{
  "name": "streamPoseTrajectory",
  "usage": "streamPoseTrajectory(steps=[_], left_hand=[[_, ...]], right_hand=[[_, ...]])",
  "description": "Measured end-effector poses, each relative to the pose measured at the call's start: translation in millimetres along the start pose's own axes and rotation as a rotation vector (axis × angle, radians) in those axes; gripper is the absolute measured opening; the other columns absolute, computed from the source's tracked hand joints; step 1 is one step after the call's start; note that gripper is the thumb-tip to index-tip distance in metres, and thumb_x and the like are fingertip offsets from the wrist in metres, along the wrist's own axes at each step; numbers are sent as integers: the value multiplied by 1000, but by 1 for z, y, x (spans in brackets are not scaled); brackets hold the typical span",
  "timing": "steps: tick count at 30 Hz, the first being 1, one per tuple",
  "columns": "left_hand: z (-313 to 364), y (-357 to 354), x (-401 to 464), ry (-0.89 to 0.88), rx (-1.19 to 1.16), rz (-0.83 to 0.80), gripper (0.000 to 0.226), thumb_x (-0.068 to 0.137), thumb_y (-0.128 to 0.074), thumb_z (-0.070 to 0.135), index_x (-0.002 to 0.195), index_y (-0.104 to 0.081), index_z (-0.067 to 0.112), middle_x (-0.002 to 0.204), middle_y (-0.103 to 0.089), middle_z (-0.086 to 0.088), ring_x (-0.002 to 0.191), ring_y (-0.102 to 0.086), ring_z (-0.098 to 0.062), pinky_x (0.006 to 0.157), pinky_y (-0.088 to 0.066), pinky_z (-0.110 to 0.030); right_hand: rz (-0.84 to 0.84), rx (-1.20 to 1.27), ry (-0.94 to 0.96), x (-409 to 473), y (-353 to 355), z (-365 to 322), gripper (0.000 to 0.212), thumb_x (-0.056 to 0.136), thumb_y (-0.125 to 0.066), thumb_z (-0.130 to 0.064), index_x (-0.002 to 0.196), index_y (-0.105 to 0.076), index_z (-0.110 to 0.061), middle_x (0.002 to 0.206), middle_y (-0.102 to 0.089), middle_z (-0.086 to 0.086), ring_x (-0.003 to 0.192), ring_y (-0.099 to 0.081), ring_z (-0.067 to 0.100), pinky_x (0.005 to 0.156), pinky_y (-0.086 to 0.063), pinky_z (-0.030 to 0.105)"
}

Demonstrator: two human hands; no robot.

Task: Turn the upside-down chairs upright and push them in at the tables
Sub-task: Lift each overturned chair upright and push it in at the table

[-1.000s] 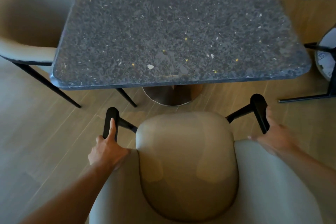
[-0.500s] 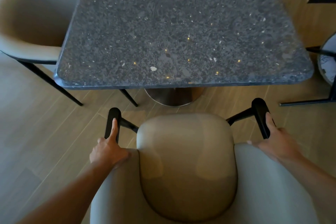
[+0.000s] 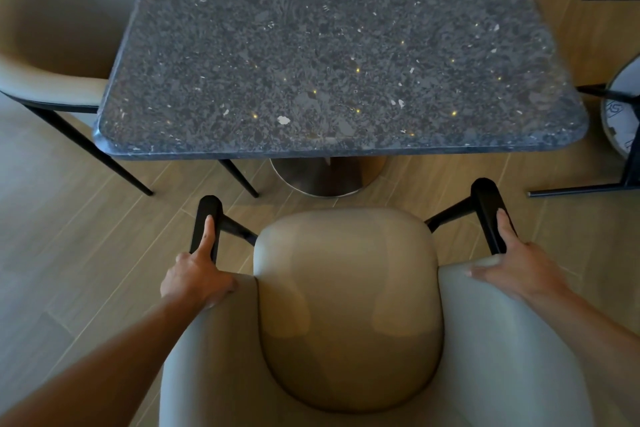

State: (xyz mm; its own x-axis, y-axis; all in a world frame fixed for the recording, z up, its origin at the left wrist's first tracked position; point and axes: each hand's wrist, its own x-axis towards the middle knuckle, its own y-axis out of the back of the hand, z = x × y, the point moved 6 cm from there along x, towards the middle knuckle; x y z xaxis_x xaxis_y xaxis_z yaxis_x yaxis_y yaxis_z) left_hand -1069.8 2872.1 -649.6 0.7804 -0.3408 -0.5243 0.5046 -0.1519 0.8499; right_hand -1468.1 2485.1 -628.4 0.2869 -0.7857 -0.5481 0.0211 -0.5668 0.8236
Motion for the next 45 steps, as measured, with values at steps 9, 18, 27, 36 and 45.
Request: streamPoseTrajectory(steps=[9,18,27,36,45], left_hand=[[3,4,17,-36,-62,-52,137,73,-83,33,148,28,62,94,-53,-3,67,-63,-20,44,-48,-26],[20,39,51,-21,-49,-12,139,66,-85,39,146,26,66,106,-60,-9,67,-62,-22,51,-55,-32],[31,42,88,-16,-50,-29,138,69,-87,44,147,26,65,119,-66,-16,74,-62,-23,54,-51,-31],[40,51,115,0,-25,-41,136,70,-87,41,153,19,58,117,-65,-14,70,-62,-21,48,-45,-28],[47,63,143,-21,-14,-17,118,63,-88,42,162,-24,37,109,-60,-8,86,-57,-27,54,-43,-29]], right_hand=[[-48,86,23,15,2,6,127,80,-83,-29,157,13,-55,85,-69,2,61,-70,23,60,-59,37],[-25,147,52,45,27,-19,127,76,-85,-23,162,5,-48,71,-72,-1,63,-68,18,53,-47,29],[-38,158,29,77,35,-34,126,77,-86,-24,163,3,-46,48,-61,-18,67,-63,16,53,-41,28],[-25,115,59,108,43,-46,127,74,-87,-27,165,2,-39,97,-68,1,81,-59,22,62,-45,31],[-6,89,13,136,44,-49,117,70,-92,-34,165,-25,-22,147,-58,14,132,-54,35,87,-42,32]])
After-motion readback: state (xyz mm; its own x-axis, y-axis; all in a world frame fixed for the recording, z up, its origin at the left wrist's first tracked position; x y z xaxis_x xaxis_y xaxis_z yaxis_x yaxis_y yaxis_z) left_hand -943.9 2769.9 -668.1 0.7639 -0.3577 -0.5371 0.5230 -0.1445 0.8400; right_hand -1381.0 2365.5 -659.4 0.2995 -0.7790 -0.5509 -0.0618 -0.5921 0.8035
